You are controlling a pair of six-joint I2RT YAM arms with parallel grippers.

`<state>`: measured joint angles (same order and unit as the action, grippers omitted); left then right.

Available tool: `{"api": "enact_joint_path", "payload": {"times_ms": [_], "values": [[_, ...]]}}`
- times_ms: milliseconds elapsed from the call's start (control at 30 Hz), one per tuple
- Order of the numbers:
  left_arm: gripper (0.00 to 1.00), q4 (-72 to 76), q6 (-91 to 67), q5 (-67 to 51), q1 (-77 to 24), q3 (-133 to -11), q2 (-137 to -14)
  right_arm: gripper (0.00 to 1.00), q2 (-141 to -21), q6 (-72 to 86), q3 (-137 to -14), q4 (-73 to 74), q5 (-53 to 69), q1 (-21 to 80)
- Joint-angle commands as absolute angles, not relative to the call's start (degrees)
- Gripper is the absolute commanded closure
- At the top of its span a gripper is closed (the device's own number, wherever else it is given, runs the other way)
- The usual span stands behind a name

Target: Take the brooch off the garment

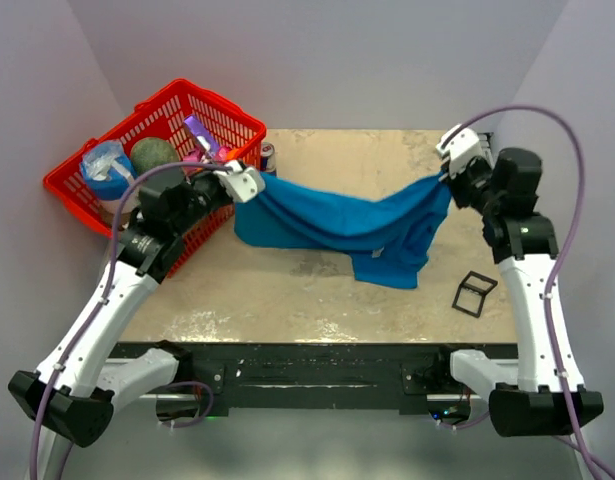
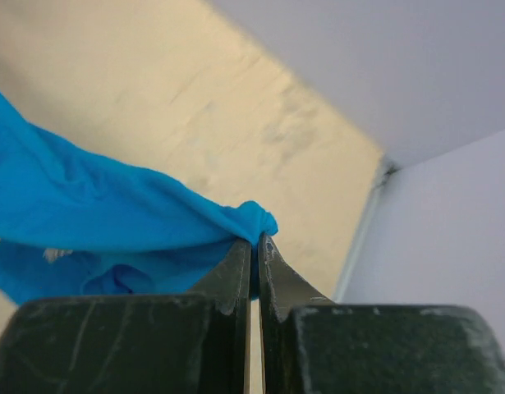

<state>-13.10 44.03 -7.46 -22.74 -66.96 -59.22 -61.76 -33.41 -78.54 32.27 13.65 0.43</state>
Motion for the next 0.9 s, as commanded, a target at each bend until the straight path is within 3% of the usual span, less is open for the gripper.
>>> {"api": "enact_joint_path", "payload": {"times_ms": [0,133,333,467,567,700,867], "values": [[1.00,-17.40,47.81,-9.84,-23.64,-62.40,-60.55,1.00,-61.34,-31.65,-68.21,30.07,14.16,0.53],[1.00,-13.37,47.72,-7.83,-24.17,-65.56,-67.05,1.00,-71.85,-28.66,-74.95,23.22,12.57,0.53],[1.00,-7.30,50.18,-3.34,-22.95,-73.82,-76.10,1.00,-88.92,-21.10,-95.50,15.30,12.48,0.53],[1.00,-5.45,53.26,-1.85,-22.67,-73.92,-75.50,1.00,-92.02,-22.14,-99.32,15.99,12.83,0.44],[1.00,-7.64,53.17,-3.42,-22.59,-71.38,-72.96,1.00,-89.66,-25.56,-93.80,18.27,13.71,0.53],[1.00,-15.63,54.92,-7.90,-22.59,-64.10,-67.87,1.00,-82.72,-31.19,-75.30,21.09,14.94,0.53],[1.00,-28.98,60.21,-7.82,-22.50,-57.31,-66.62,1.00,-77.70,-36.47,-61.63,31.00,16.07,0.97]]}}
